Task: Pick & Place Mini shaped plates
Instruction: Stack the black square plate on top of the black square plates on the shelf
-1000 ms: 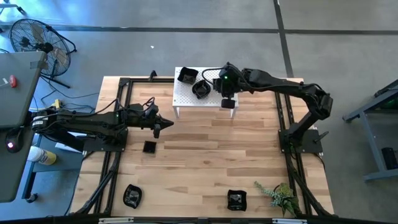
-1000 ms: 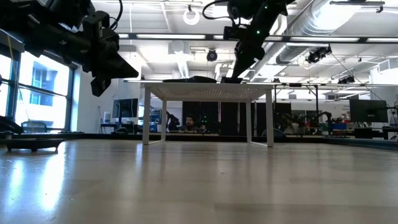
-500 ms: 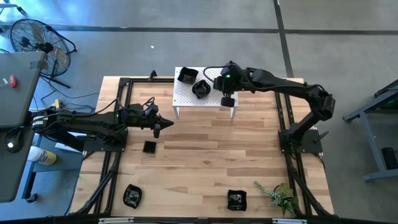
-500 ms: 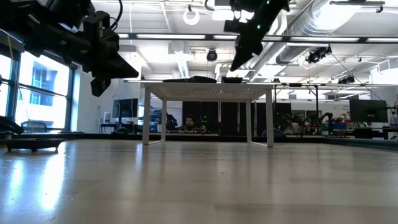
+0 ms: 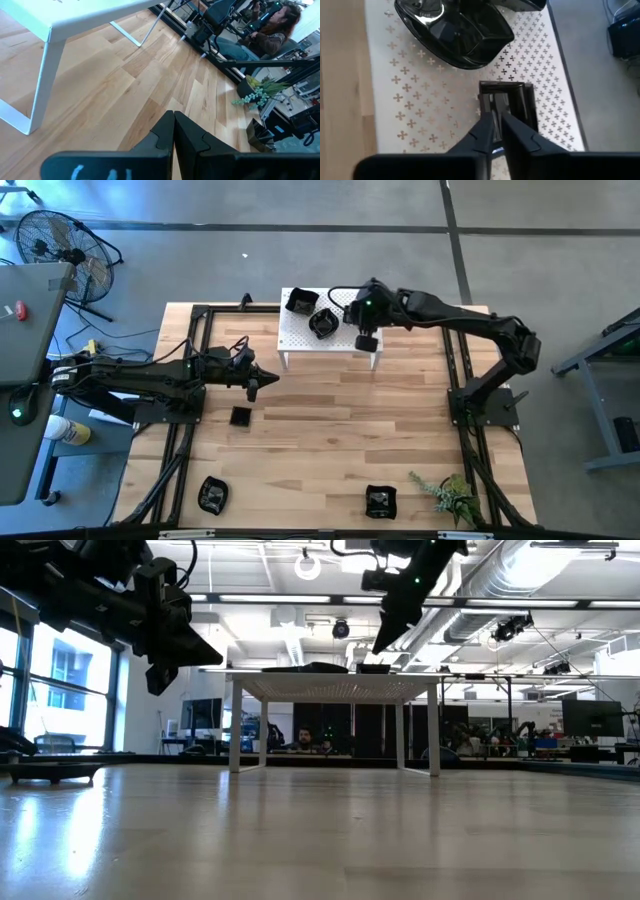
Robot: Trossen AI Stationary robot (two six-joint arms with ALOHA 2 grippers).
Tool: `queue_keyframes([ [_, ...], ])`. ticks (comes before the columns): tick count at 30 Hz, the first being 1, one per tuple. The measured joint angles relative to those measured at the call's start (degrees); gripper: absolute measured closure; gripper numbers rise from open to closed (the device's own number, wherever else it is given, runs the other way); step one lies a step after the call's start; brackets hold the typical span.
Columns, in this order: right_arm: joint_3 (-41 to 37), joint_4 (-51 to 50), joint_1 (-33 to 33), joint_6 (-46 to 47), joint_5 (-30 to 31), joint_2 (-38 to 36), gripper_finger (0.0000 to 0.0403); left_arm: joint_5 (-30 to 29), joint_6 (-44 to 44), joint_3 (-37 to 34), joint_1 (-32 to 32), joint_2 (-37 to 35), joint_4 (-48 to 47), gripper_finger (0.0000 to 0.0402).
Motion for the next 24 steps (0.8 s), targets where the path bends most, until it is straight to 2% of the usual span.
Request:
queue_keyframes([
  [6, 0.0, -0.6, 0.0, 2.5, -0.3, 1.9, 0.0306, 0.0, -0.3, 0.0, 0.0, 0.0, 0.0, 0.0397],
  [10, 0.0, -1.2, -0.2, 2.4, -0.3, 3.5, 0.0295, 0.1, -0.3, 0.0, 0.0, 0.0, 0.0, 0.0397],
  [14, 0.0, -1.1, -0.2, 1.9, -0.3, 4.1, 0.0321, 0.1, -0.3, 0.0, 0.0, 0.0, 0.0, 0.0397],
  [20, 0.0, -1.0, 0.0, 0.9, -0.2, 4.1, 0.0392, 0.1, -0.4, 0.0, 0.0, 0.0, 0.0, 0.0397],
  [24, 0.0, -0.9, 0.7, 0.3, 1.3, 4.1, 0.0389, 0.1, -0.4, 0.0, 0.0, 0.0, 0.0, 0.0397],
])
